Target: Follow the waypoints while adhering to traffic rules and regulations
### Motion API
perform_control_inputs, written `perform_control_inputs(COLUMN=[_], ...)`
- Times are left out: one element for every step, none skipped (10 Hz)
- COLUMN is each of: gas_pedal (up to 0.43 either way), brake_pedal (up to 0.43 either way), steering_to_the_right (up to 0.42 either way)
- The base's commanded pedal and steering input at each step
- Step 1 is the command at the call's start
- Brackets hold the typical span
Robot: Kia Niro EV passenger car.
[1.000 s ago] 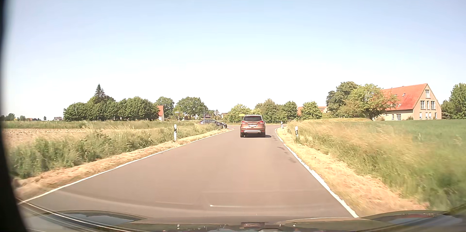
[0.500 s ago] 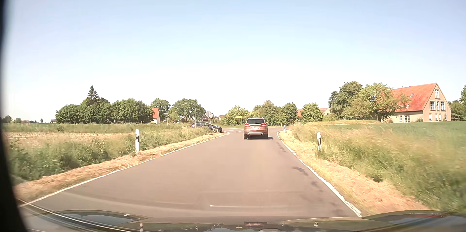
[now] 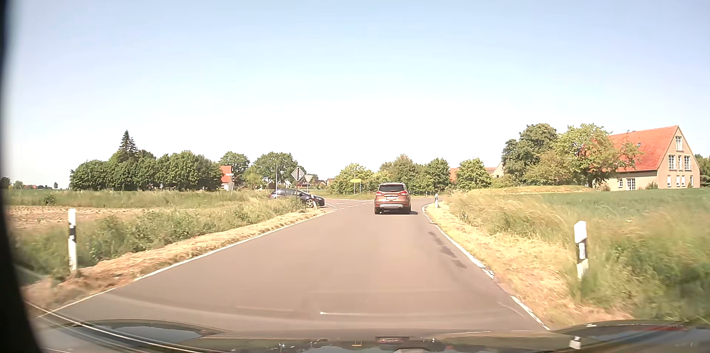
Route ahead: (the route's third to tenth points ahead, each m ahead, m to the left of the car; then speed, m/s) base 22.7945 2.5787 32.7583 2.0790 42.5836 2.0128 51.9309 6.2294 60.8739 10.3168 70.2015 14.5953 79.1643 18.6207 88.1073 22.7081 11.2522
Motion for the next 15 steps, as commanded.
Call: perform_control_inputs(gas_pedal=[0.110,0.110,0.098,0.098,0.098,0.047,0.000,0.000,0.000,0.000,0.000,0.000,0.000,0.000,0.000], brake_pedal=[0.000,0.000,0.000,0.000,0.000,0.000,0.000,0.000,0.000,0.000,0.000,0.000,0.000,0.000,0.000], steering_to_the_right=[0.011,0.010,0.010,0.009,0.009,0.009,0.009,0.009,0.009,0.009,0.010,0.012,0.012,0.011,0.009])
